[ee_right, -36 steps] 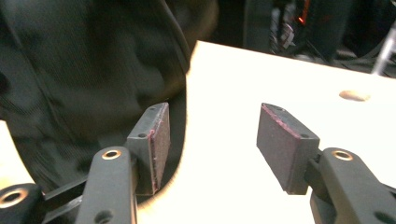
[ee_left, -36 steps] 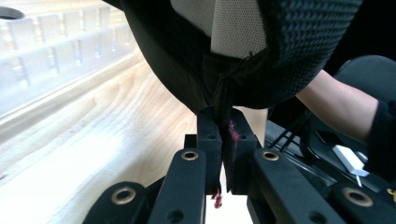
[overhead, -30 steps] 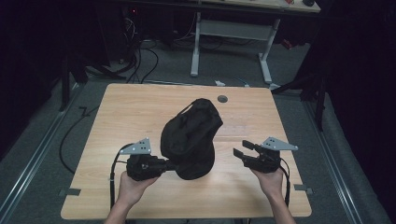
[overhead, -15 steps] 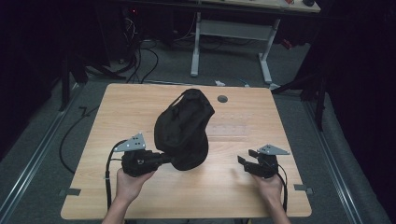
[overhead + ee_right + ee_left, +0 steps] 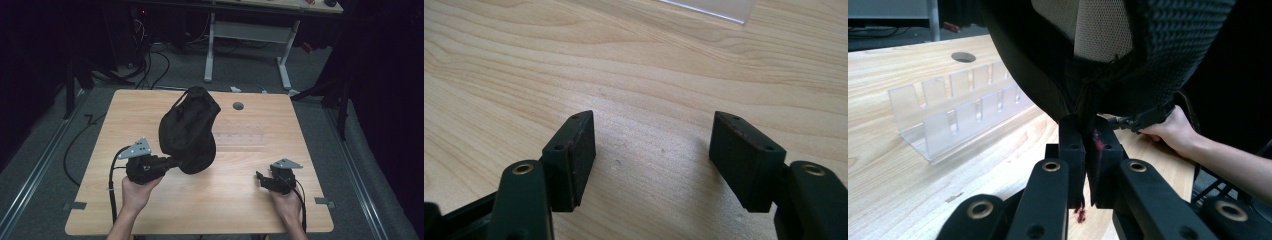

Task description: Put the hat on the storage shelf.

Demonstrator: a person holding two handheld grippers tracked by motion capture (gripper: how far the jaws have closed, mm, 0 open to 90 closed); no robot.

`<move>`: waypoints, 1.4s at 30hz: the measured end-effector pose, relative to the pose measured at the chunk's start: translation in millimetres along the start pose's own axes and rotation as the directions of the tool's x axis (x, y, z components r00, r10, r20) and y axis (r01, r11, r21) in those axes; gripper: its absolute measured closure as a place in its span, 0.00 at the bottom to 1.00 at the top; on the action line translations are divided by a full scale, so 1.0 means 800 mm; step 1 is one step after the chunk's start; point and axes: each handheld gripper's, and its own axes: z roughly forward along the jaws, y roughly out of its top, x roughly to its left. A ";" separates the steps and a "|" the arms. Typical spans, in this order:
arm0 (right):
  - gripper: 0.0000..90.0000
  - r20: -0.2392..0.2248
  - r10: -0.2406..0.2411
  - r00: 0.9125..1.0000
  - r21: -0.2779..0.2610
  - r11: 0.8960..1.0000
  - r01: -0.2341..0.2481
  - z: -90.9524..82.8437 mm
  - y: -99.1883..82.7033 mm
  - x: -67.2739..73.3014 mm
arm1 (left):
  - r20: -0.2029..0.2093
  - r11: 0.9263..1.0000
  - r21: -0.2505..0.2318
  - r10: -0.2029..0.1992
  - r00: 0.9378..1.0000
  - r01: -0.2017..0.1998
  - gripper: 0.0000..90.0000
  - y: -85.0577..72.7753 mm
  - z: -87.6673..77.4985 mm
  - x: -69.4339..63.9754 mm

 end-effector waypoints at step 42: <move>0.36 -0.001 -0.003 1.000 0.003 1.000 0.003 0.000 0.000 0.001 | -0.199 0.981 -0.104 0.140 0.970 -0.163 0.96 0.042 0.063 0.028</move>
